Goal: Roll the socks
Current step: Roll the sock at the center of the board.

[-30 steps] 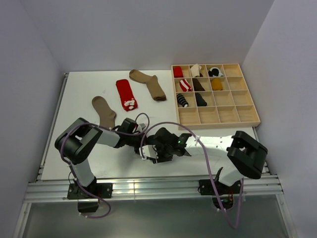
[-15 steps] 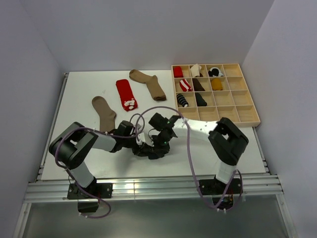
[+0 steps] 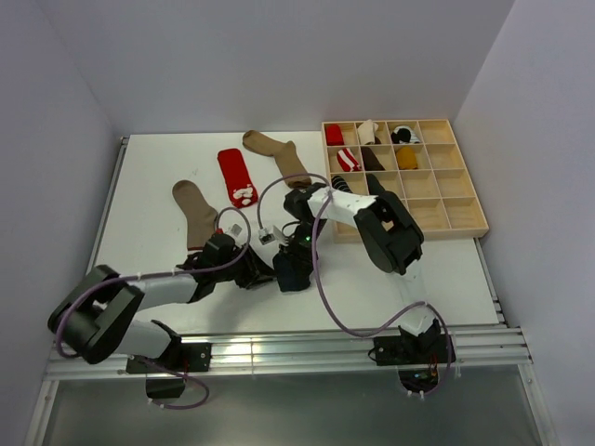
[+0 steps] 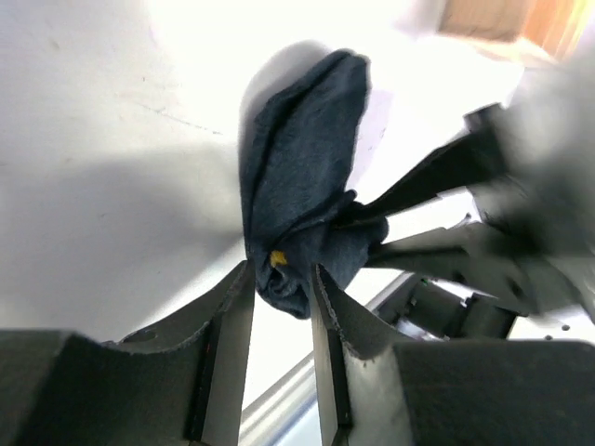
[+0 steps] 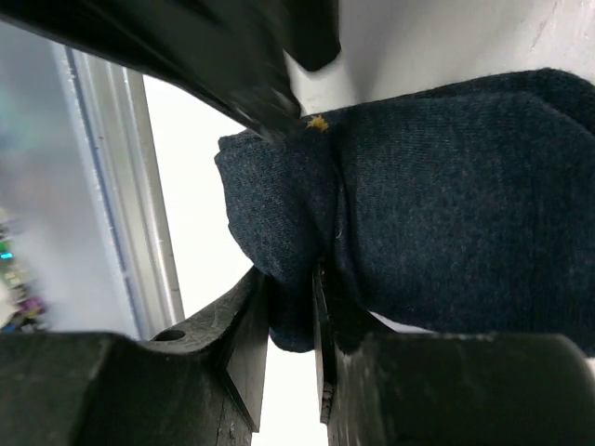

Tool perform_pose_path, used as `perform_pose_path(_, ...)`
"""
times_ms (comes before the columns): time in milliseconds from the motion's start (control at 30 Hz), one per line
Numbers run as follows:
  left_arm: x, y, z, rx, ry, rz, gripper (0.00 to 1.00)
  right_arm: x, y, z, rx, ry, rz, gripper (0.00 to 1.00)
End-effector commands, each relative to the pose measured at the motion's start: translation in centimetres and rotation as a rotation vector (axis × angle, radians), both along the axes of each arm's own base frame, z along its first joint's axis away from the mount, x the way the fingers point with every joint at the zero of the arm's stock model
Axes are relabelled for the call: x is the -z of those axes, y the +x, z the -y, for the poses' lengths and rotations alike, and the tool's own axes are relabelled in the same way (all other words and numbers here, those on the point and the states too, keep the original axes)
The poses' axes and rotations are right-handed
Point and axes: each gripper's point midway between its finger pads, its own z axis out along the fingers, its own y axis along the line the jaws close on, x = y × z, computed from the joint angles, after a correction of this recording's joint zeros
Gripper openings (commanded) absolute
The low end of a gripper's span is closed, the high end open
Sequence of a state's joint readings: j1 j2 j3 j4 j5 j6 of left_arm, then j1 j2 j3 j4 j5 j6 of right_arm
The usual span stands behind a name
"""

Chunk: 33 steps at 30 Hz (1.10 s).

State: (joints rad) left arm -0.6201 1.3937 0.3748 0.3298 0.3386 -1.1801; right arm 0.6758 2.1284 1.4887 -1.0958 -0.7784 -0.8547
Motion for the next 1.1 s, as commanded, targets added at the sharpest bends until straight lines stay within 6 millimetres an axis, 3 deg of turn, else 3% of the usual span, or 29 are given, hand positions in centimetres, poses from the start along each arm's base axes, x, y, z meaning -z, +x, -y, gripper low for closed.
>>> perform_pose_path(0,-2.0,1.4,-1.8,-0.055,0.062,0.207,0.36,1.1,0.3,1.6,-0.022,-0.106,-0.033,0.20)
perform_pose_path(100,-3.8,1.8,-2.5,-0.059,0.109,0.369,0.36,1.4,0.5,1.4,-0.017,-0.127,-0.061,0.21)
perform_pose_path(233,-6.0,1.4,-1.0,0.052,0.164,0.566,0.39,1.5,0.9,0.9,-0.011,-0.138,-0.091,0.22)
perform_pose_path(333,-6.2,1.4,0.3,0.116,0.219,0.645,0.40,1.9,0.9,0.8,-0.002,-0.154,-0.112,0.22)
perform_pose_path(500,-5.0,0.7,2.6,0.211,0.322,0.684,0.41,1.9,1.3,0.4,0.031,-0.158,-0.138,0.22)
perform_pose_path(833,-2.9,0.6,3.5,0.327,0.405,0.733,0.44,1.9,1.3,0.3,0.042,-0.174,-0.179,0.23)
perform_pose_path(1067,-2.8,-0.1,4.7,0.390,0.346,0.749,0.49,2.1,1.3,0.5,0.049,-0.193,-0.187,0.23)
